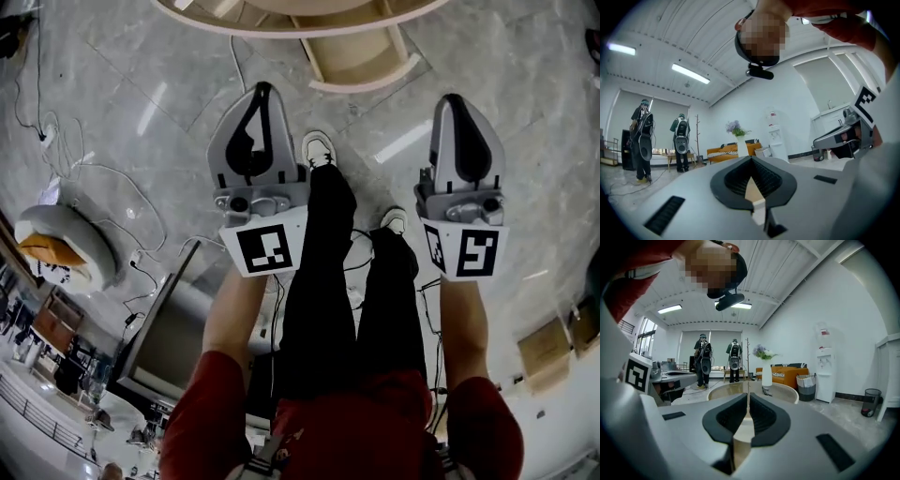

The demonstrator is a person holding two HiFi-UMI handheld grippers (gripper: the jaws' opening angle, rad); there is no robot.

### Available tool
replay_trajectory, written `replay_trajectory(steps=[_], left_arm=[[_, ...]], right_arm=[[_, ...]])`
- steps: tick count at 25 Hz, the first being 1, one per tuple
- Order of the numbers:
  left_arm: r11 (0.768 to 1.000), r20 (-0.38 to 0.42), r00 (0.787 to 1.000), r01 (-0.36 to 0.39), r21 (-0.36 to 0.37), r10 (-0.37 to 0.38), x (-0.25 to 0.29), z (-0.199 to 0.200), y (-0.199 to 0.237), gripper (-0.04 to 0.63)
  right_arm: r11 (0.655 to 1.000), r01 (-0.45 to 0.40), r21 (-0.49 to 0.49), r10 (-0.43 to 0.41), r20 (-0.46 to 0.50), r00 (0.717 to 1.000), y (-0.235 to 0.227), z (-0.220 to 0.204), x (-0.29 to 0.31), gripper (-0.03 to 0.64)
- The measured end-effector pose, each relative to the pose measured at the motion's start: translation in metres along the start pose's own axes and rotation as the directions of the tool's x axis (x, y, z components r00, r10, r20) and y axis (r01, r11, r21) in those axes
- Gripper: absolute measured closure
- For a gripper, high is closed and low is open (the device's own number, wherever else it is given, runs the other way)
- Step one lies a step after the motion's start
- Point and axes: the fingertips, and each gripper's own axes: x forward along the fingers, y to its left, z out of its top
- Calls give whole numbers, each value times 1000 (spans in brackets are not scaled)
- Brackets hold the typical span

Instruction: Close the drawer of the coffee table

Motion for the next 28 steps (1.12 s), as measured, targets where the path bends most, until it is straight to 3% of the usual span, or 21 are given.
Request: replay_trajectory(steps=[7,14,21,25,28], left_arm=[[1000,-6,1000,2,-29,-2,-27,-137,-39,583],[999,12,1000,-22,-34,23,-43,-252,-73,583],[993,-1,993,-120,-20,120,-64,-316,-79,583],[984,-5,984,-178,10,179,-72,-333,-85,583],[972,-20,973,-230,37,231,-74,-344,-82,583]], right_arm=[[999,38,-39,-38,0,999,-8,-145,-15,588],[996,69,-48,-64,89,994,-21,-251,-1,588],[995,75,-62,-67,120,990,-29,-313,2,588],[994,104,-38,-100,100,990,-34,-342,-5,588],[997,77,-32,-73,91,993,-32,-359,-6,589]])
